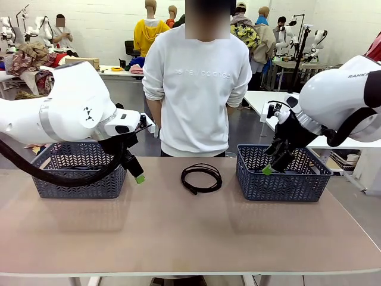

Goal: Organize the cables according to human instructions.
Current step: Pick up a bundle of cables and place it in the basket indicated by the human.

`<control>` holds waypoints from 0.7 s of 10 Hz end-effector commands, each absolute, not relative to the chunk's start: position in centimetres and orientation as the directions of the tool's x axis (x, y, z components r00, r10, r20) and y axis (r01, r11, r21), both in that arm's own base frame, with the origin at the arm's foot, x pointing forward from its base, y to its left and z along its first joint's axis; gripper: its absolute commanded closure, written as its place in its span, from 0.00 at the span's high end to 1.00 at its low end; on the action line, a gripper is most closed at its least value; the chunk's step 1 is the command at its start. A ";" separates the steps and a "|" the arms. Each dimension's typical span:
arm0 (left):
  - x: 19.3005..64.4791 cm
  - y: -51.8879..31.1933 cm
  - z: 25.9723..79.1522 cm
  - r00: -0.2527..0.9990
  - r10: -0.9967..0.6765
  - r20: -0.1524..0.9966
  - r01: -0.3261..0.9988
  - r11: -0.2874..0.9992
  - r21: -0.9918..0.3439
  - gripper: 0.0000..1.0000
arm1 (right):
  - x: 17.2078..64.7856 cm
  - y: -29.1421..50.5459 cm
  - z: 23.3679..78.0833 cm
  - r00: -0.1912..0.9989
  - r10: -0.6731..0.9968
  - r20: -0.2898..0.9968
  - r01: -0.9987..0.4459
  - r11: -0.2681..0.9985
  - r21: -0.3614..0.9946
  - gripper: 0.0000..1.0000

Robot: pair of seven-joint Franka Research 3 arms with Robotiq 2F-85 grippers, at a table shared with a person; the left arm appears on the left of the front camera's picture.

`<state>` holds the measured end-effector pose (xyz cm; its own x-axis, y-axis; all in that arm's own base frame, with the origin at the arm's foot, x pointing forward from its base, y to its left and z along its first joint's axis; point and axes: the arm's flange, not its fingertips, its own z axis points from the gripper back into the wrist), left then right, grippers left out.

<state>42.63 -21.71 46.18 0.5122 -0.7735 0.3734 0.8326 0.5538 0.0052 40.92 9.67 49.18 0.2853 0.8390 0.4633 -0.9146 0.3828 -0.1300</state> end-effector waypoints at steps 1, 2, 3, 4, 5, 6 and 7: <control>42.6 -21.5 46.2 0.518 -0.769 0.374 0.828 0.561 0.006 1.00 | 41.1 9.5 49.4 0.289 0.839 0.461 -0.913 0.387 -0.132 1.00; 42.6 -21.5 46.2 0.518 -0.769 0.374 0.828 0.561 0.006 1.00 | 41.1 9.5 49.4 0.289 0.839 0.461 -0.913 0.387 -0.132 1.00; 42.6 -21.5 46.2 0.518 -0.769 0.374 0.828 0.561 0.006 1.00 | 41.1 9.5 49.4 0.289 0.839 0.461 -0.913 0.387 -0.132 1.00; 42.6 -21.5 46.2 0.518 -0.769 0.374 0.828 0.561 0.006 1.00 | 41.1 9.5 49.4 0.289 0.839 0.461 -0.913 0.387 -0.132 1.00; 42.6 -21.5 46.2 0.518 -0.769 0.374 0.828 0.561 0.006 1.00 | 41.1 9.5 49.4 0.289 0.839 0.461 -0.913 0.387 -0.132 1.00; 42.6 -21.5 46.2 0.518 -0.769 0.374 0.828 0.561 0.006 1.00 | 41.1 9.5 49.4 0.289 0.839 0.461 -0.913 0.387 -0.132 1.00; 42.6 -21.5 46.2 0.518 -0.769 0.374 0.828 0.561 0.006 1.00 | 41.1 9.5 49.4 0.289 0.839 0.461 -0.913 0.387 -0.132 1.00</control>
<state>42.63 -21.71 46.18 0.5122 -0.7735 0.3734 0.8326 0.5539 0.0052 40.97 9.50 49.12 0.2859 0.8402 0.4608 -0.9146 0.3827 -0.1303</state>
